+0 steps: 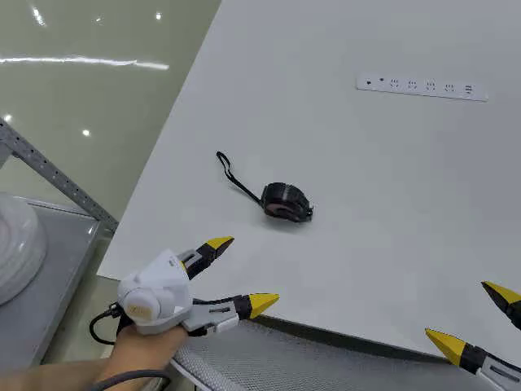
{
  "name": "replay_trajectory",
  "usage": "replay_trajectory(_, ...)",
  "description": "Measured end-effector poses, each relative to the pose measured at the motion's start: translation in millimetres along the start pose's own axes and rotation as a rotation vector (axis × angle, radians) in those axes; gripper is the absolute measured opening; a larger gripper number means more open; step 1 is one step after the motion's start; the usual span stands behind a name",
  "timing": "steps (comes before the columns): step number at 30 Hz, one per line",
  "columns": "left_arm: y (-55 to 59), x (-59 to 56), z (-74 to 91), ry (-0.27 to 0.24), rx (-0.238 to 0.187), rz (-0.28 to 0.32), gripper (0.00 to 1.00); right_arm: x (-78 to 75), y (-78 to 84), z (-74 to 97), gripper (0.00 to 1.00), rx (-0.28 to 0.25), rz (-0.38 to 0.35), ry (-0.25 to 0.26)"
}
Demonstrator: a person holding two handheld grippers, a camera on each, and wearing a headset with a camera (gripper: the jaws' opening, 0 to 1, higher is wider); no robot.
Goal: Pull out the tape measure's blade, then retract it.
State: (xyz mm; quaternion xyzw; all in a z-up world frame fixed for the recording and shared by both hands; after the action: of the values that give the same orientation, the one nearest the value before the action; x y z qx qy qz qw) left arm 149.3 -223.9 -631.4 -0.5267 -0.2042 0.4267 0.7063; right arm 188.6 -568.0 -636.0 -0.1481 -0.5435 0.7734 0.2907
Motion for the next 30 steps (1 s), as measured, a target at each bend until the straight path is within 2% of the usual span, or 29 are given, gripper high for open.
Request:
replay_trajectory(9,-2.9,0.1,-1.8,0.008,-0.015,-0.006,0.72,3.1,-6.0,-3.0,0.71,0.003,0.009,-0.005)
replay_trajectory(30,-4.5,-0.3,-4.2,0.018,-0.019,-0.005,0.71,1.6,-7.5,-7.3,0.72,-0.005,0.017,-0.003)
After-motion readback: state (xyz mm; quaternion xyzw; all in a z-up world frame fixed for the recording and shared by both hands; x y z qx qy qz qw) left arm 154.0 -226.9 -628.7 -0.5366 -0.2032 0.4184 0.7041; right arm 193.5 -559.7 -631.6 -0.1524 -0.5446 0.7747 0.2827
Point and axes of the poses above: the centre of the closed fingertips' face, and the gripper's own axes: z roughly backward along the fingers, x roughly to its left, y roughly out of its underside, the point moved 5 cm from there along z, roughly backward along the fingers, and after that the axes turned 2 degrees about -x, right-handed, at the moved point
